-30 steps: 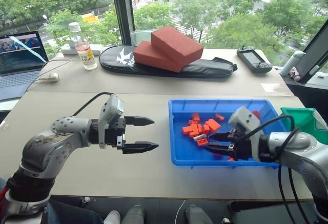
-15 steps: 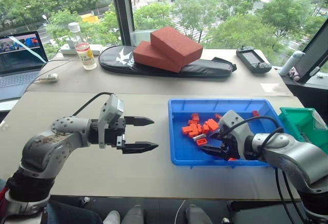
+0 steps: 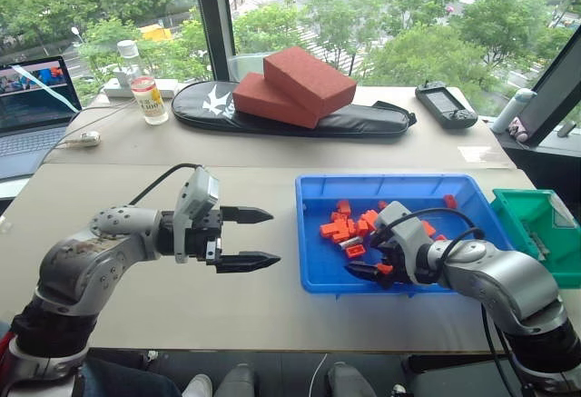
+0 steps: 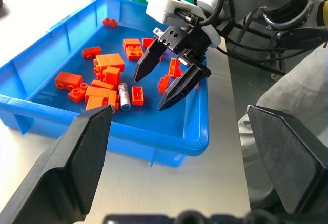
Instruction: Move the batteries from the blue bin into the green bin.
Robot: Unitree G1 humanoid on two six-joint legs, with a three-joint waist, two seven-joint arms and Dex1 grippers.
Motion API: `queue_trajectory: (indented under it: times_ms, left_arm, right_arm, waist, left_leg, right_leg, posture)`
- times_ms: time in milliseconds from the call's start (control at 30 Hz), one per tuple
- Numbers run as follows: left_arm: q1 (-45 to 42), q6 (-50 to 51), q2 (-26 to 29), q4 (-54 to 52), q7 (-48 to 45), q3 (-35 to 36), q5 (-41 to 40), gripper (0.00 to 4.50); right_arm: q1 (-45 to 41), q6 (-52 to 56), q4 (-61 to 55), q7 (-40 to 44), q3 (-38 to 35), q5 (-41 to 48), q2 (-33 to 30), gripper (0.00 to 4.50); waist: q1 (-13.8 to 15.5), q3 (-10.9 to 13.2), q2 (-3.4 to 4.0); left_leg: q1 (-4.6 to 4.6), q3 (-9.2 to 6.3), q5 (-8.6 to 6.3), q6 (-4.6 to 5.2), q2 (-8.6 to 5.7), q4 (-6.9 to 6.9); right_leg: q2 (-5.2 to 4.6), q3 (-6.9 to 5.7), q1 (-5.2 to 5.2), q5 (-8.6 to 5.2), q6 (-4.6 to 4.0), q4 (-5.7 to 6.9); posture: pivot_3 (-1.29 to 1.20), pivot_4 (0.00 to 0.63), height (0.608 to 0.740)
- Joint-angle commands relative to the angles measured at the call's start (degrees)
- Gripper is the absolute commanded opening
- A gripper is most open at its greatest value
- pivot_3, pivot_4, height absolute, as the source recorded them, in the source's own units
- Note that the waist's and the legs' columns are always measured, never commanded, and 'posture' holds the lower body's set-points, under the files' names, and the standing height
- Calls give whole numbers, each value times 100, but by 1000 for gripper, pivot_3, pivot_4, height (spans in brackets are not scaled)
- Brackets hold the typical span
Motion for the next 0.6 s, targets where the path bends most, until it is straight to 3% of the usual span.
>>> queue_trajectory:
  times_ms: [33, 600]
  left_arm:
    - [-113, -77, 18, -52, -54, 57, -14, 4500]
    - [-173, -20, 29, -27, -73, 60, -35, 4500]
  right_arm:
    - [-79, -87, 136, -120, 82, -207, 66, 4457]
    - [-259, 417, 29, -321, 106, -269, 483, 4457]
  waist:
    - [0, 0, 0]
    - [-2, 0, 0]
  left_leg:
    - [0, 0, 0, 0, 0, 0]
    - [-1, -2, 0, 0, -1, 0]
  right_leg:
    - [0, 0, 0, 0, 0, 0]
    - [0, 0, -1, 0, 0, 1]
  posture:
    - [0, 150, 740]
    - [0, 150, 740]
